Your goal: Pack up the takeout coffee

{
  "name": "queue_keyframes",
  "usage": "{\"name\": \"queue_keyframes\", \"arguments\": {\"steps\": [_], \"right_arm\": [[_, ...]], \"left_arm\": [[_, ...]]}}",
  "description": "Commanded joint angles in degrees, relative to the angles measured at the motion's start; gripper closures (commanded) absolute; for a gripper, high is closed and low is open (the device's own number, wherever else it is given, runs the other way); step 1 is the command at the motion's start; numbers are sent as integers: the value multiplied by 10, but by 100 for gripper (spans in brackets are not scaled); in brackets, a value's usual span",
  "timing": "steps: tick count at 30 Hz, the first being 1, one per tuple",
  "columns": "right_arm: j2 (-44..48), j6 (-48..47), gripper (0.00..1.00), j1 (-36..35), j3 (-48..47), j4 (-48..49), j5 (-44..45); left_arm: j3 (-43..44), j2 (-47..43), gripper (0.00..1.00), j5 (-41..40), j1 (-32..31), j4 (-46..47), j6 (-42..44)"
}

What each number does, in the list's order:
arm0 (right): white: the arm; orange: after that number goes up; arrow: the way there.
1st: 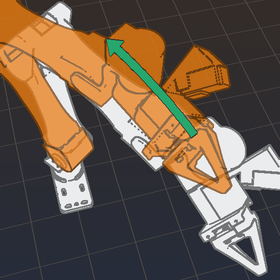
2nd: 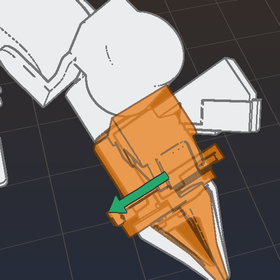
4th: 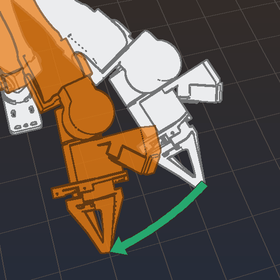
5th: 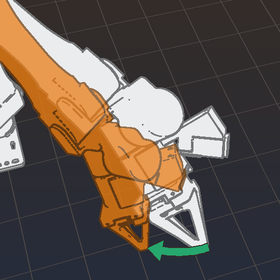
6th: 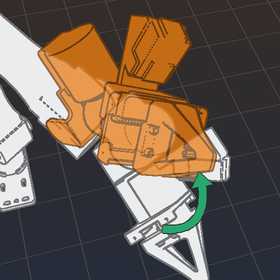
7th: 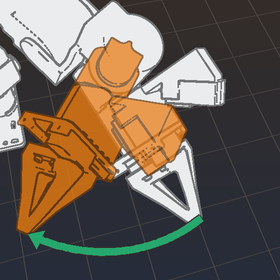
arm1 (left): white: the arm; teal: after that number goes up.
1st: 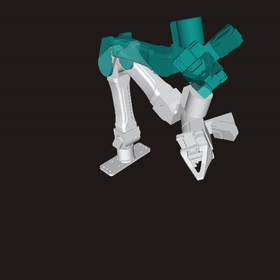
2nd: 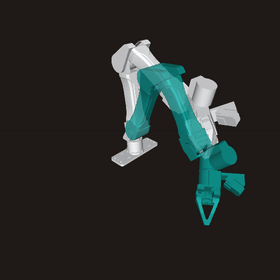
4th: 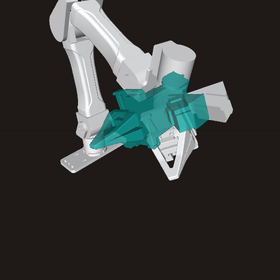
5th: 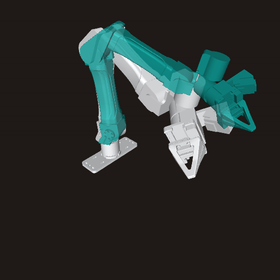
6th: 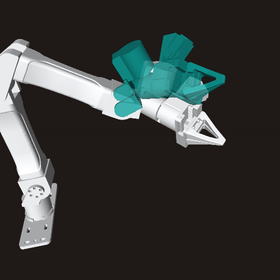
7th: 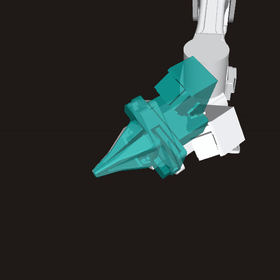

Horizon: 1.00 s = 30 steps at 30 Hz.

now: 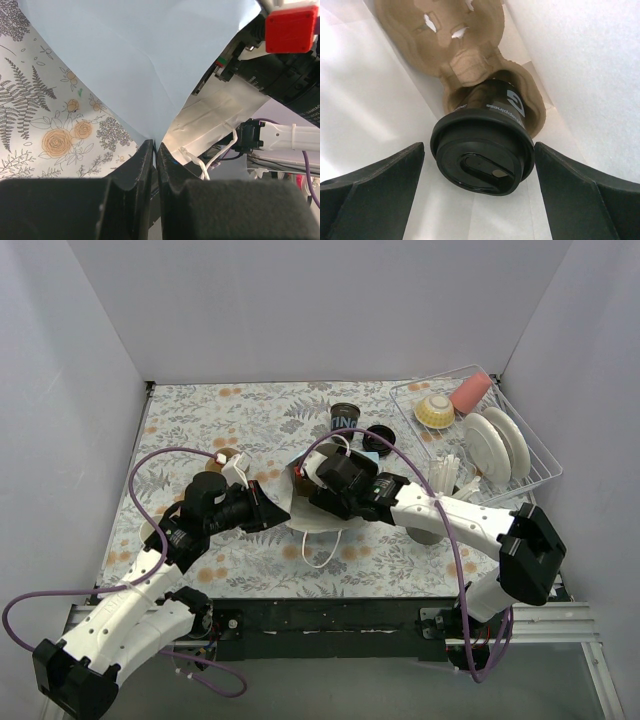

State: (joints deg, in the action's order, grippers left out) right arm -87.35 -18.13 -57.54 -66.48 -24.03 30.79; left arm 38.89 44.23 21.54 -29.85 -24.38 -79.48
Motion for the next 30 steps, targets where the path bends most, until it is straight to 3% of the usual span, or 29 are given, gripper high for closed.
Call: {"name": "queue_keyframes", "arguments": {"steps": [1,10,30], "right_arm": [[29,6,2,-1,-3,23,-6],[34,0,12,-1,-4,29,-19],[54,-3,8,-4,-9,18,-53]], "left_arm": [[12,2,92,5,-3,-4,5],[12,7,92,6,-3,-1,6],[54,20,92,3,-3,-10,4]]}}
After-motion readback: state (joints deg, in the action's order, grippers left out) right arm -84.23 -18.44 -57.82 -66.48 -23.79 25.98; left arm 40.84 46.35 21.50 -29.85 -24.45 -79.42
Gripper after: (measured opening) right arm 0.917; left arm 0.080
